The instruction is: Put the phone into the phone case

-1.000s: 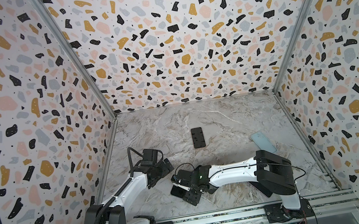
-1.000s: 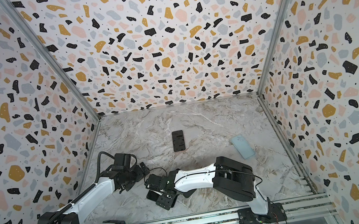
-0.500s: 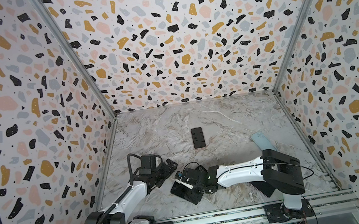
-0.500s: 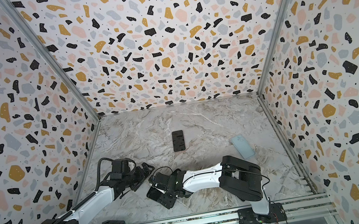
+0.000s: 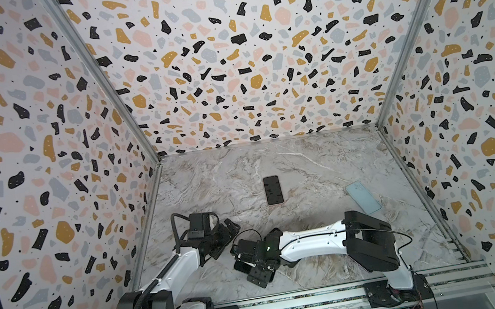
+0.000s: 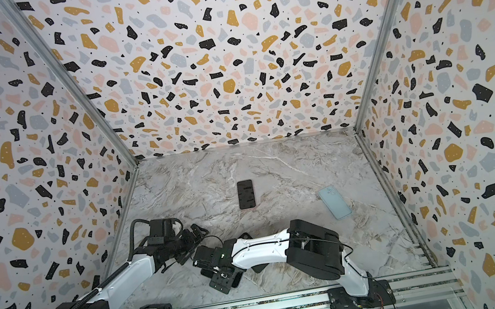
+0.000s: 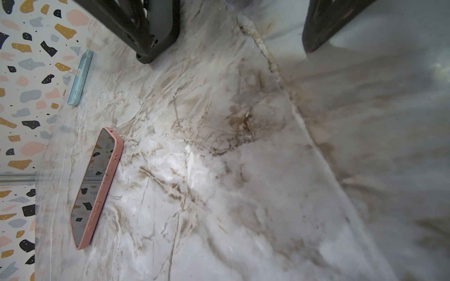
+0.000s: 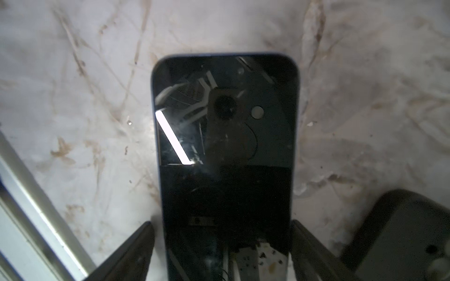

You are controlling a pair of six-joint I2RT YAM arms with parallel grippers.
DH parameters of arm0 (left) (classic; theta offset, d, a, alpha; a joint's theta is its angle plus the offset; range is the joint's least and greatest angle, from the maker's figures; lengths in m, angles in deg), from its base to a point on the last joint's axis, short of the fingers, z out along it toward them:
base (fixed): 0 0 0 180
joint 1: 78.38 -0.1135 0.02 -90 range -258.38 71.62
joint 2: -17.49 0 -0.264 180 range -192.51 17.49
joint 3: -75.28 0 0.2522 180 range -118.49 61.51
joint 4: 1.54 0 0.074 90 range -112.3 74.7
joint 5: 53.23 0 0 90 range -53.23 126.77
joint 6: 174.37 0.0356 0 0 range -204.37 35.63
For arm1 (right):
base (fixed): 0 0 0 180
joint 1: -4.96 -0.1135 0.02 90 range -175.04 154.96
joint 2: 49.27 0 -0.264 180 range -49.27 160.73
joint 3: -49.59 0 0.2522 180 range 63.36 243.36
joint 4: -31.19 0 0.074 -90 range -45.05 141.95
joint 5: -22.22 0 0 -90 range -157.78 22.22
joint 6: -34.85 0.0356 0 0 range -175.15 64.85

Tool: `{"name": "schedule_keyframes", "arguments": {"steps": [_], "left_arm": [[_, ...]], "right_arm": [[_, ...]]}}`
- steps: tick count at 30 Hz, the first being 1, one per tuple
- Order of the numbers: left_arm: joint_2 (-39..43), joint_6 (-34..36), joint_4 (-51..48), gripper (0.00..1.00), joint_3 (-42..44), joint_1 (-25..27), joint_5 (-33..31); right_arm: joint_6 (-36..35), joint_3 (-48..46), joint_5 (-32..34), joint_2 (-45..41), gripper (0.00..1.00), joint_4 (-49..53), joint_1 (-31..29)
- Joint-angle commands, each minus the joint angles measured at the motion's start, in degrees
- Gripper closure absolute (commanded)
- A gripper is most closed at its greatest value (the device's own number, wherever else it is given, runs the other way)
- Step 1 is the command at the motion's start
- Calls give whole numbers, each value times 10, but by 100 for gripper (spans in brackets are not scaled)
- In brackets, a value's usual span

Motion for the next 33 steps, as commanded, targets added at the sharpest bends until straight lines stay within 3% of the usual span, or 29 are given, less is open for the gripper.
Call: {"name": "schedule_keyframes", "arguments": {"steps": [1,7,13,23,33], "left_arm": [[-12,12,-61,0,10,-9,-12],[-18,12,-49,0,18,-10,3],[-15,7,-28,0,41,-10,39],[11,-9,-23,3,91,-10,90],[45,-18,-45,11,152,-10,100]], "right_arm": [[27,-31,1,34,20,69,16],[22,-19,-8,50,31,78,16],[42,-76,-51,-1,37,-12,40],[63,-143,-112,-40,40,-136,69],[68,-150,-135,-32,40,-164,84]]}}
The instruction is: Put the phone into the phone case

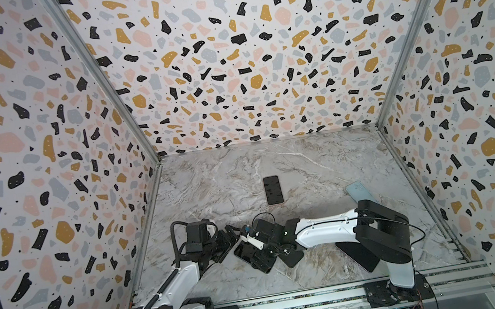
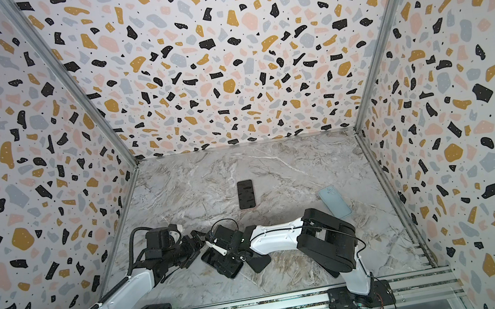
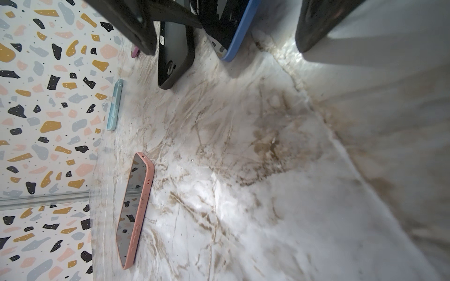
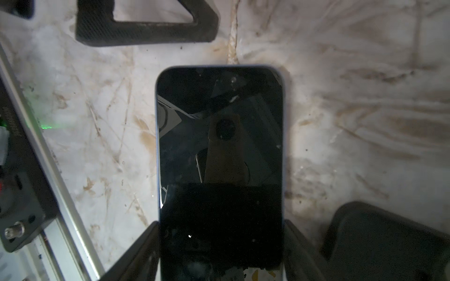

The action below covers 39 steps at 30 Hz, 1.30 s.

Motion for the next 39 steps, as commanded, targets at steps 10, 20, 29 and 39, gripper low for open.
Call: {"name": "schedule_keyframes", "arguments": {"steps": [10,20,29,39], "left_arm": [[60,-42,-104,36,89,5,43],[48,-12,-97,67,83,5,29],[36,0,-82,83,84,5,26],[57,-8,-66,87,59,5,50]], "right_arm": [[9,-3,-21,48,40,29,5],[6,6,-23,44,38,35,3],[-24,27,-26,23,34,62,2],[-32,57,5,-20,19,92,3]]}}
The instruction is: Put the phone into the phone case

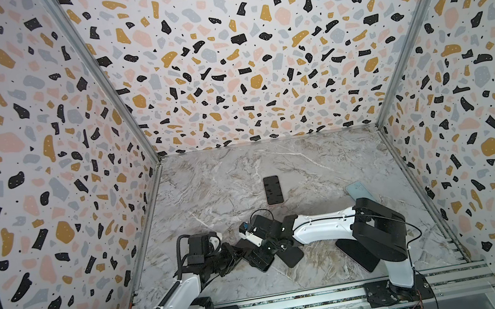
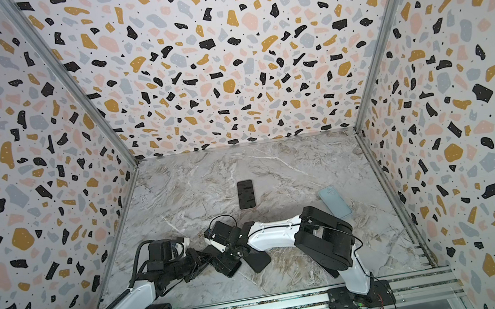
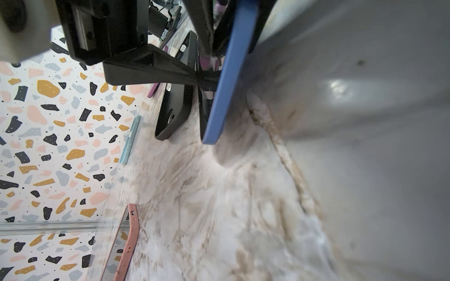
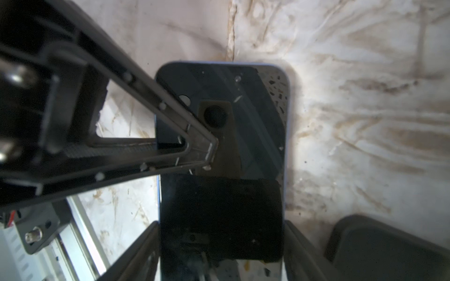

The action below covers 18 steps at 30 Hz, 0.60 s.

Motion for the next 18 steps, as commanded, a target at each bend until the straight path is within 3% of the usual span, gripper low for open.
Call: {"name": "schedule_keyframes", "arguments": {"steps": [1,12,18], "left_arm": [[3,20,-54,87,-8,2,-44],[15,4,-57,98,-45,2,-40],[26,-85,5,100,-62,2,-29]], "right_arm": [[-25,27,25,-33,16,60,-3],[39,-22,60,-140,14,20,8],[110,-98,79,-227,15,-59,16]]}}
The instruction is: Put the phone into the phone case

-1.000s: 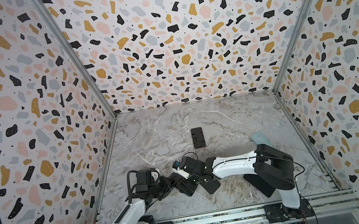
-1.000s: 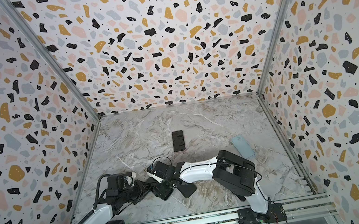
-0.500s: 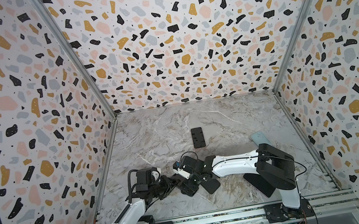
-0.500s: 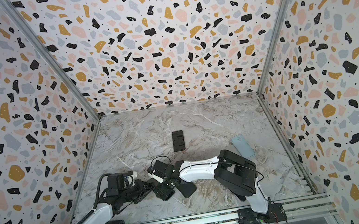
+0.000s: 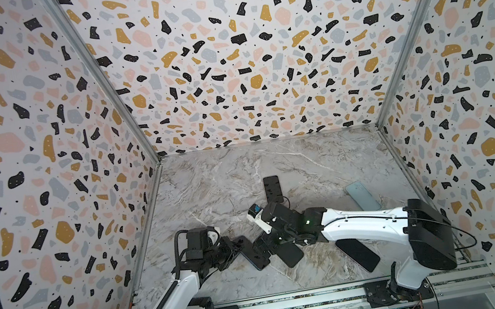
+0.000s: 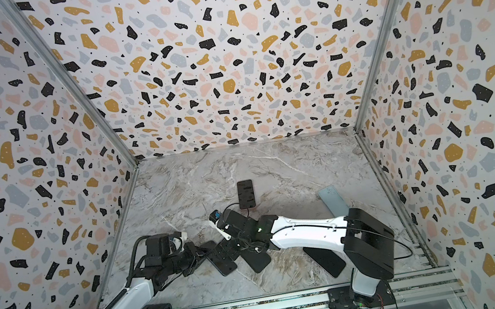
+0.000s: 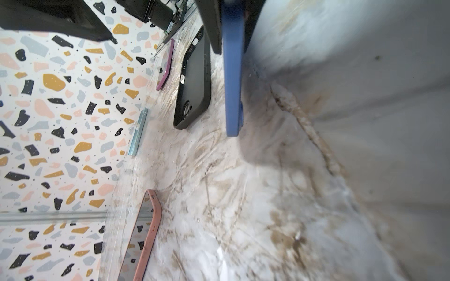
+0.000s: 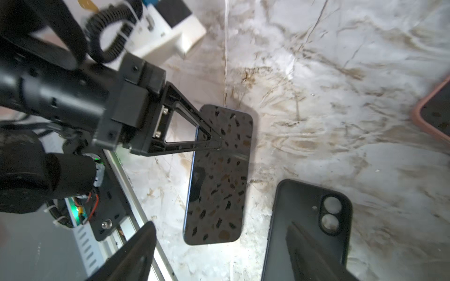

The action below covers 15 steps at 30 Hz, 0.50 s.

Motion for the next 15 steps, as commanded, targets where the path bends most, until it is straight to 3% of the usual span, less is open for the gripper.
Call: {"name": "schedule_keyframes", "arguments": {"steps": [1,10,15], "left_arm": [[17,-68,41,100,-24,0,-24],[90,-273,233,100,19,7,-68],[103,-318,292,100,38,22,-97]], "right_arm": [[71,-33,16,-38,16,-40,11],[365,-192,-3,-160,19,-171,76],[531,-302,-47,-223,19,-316,99]]}}
